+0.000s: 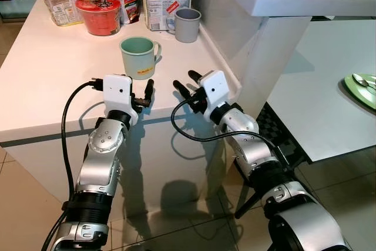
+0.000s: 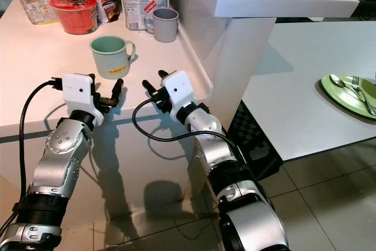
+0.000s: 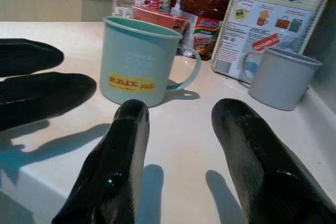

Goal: Setting the table

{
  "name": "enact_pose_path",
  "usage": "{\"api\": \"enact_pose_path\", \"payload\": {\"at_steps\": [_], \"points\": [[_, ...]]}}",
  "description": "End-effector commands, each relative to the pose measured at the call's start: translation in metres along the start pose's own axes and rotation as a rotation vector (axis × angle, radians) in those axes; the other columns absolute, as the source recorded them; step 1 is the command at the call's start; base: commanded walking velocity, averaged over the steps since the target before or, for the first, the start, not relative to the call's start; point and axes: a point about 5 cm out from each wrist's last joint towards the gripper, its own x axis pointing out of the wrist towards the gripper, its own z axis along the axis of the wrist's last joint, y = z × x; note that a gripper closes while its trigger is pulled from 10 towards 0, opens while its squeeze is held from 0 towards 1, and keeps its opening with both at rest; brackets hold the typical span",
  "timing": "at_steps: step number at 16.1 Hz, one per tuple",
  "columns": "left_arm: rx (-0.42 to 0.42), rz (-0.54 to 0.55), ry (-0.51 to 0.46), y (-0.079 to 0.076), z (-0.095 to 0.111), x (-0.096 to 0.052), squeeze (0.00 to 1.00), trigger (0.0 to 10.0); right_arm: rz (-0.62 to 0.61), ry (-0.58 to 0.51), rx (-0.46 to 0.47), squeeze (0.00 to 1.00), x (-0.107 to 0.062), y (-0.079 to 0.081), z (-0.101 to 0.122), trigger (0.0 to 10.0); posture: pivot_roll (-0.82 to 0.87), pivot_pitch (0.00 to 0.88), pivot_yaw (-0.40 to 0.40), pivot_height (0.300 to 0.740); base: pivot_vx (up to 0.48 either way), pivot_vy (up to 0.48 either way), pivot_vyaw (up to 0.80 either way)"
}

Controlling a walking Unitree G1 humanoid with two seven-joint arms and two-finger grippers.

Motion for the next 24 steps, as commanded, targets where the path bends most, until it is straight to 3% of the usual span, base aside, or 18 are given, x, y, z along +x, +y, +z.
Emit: {"api": "enact_pose_path", "payload": {"at_steps": [1, 5, 6, 7, 8, 9, 10, 11, 17, 21, 24], "points": [[-0.004, -0.023, -0.006, -0.004, 0.003, 0.0, 0.0, 10.0, -0.028, 0.012, -0.008, 0.0, -0.004, -0.006, -0.004, 10.0, 0.04, 0.0, -0.09, 0.74, 0.0, 0.0, 0.0], [-0.003, -0.022, -0.014, -0.005, 0.005, 0.001, 0.0, 10.0, -0.015, 0.057, 0.018, 0.0, 0.001, 0.002, -0.009, 10.0, 0.05, 0.0, -0.099, 0.74, 0.0, 0.0, 0.0], [-0.002, -0.023, -0.016, -0.006, 0.006, 0.001, 0.0, 10.0, -0.007, 0.06, 0.03, 0.66, 0.003, 0.004, -0.009, 10.0, 0.05, 0.0, -0.101, 0.74, 0.0, 0.0, 0.0], [-0.001, -0.025, -0.016, -0.006, 0.006, 0.001, 0.0, 10.0, 0.007, 0.058, 0.041, 0.88, 0.005, 0.007, -0.009, 10.0, 0.05, 0.0, -0.102, 0.74, 0.0, 0.0, 0.0], [0.001, -0.025, -0.016, -0.006, 0.006, 0.001, 0.0, 10.0, 0.018, 0.053, 0.031, 1.0, 0.006, 0.009, -0.007, 10.0, 0.06, 0.0, -0.102, 0.74, 0.0, 0.0, 0.0], [0.005, -0.023, -0.017, -0.005, 0.006, 0.002, 0.0, 10.0, 0.021, 0.044, 0.018, 0.76, 0.007, 0.011, -0.005, 10.0, 0.06, 0.0, -0.103, 0.74, 0.0, 0.0, 0.0], [0.005, -0.021, -0.018, -0.005, 0.007, 0.002, 0.0, 10.0, 0.019, 0.039, 0.016, 0.58, 0.008, 0.01, -0.004, 10.0, 0.06, 0.0, -0.103, 0.74, 0.0, 0.0, 0.0], [0.006, -0.016, -0.019, -0.003, 0.008, 0.003, 0.0, 10.0, 0.013, 0.02, 0.003, 0.0, 0.008, 0.009, -0.001, 10.0, 0.06, 0.0, -0.1, 0.74, 0.0, 0.0, 0.0], [0.059, -0.012, -0.019, 0.011, 0.016, 0.012, 0.0, 10.0, -0.006, -0.043, -0.024, 0.0, 0.005, 0.001, 0.012, 10.0, 0.05, 0.0, -0.094, 0.74, 0.0, 0.0, 0.0], [0.218, -0.088, 0.062, 0.04, 0.024, 0.028, 0.0, 10.0, -0.005, -0.067, -0.015, 0.0, -0.002, 0.006, 0.013, 10.0, 0.04, 0.0, -0.077, 0.74, 0.0, 0.0, 0.0], [0.288, -0.109, 0.081, 0.053, 0.032, 0.038, 0.0, 10.0, -0.011, -0.066, -0.009, 0.0, -0.007, 0.007, 0.011, 10.0, 0.04, 0.0, -0.07, 0.74, 0.0, 0.0, 0.0]]}}
